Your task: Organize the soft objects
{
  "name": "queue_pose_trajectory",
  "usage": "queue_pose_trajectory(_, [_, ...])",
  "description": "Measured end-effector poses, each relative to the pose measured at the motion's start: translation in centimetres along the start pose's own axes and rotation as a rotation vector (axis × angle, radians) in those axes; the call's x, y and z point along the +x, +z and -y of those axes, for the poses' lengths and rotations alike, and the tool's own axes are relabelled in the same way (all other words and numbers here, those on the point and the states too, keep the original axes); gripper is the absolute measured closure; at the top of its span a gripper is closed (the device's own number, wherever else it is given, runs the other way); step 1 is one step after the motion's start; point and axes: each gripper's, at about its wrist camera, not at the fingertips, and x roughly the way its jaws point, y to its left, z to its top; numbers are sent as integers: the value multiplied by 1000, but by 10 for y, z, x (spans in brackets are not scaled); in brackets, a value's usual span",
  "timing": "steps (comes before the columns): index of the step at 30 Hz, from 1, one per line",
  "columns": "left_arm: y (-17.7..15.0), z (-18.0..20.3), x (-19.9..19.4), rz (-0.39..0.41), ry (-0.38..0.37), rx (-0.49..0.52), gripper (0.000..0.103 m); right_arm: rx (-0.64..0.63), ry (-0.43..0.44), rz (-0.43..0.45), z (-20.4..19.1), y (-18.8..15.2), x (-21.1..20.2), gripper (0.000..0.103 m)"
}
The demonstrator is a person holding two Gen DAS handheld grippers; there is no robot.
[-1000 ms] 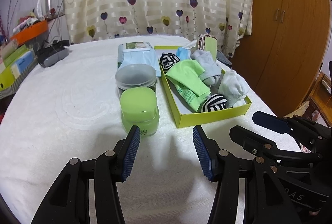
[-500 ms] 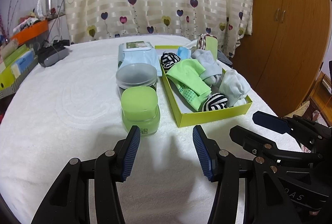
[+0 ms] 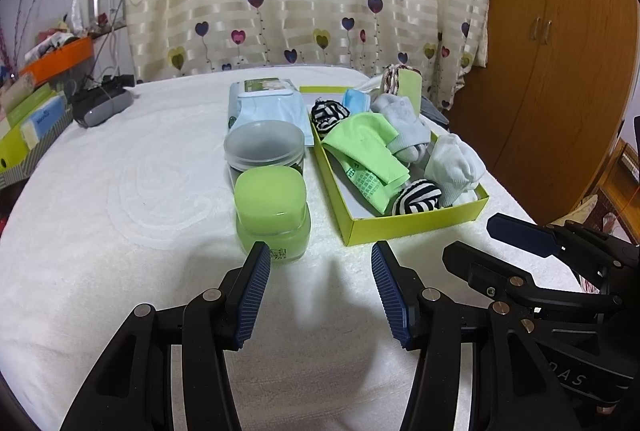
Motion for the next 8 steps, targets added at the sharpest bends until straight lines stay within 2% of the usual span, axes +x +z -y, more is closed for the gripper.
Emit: queue_pose_trajectory(8, [0,1,0,0,3,1,51,0,-1,-2,0,-1,2,50])
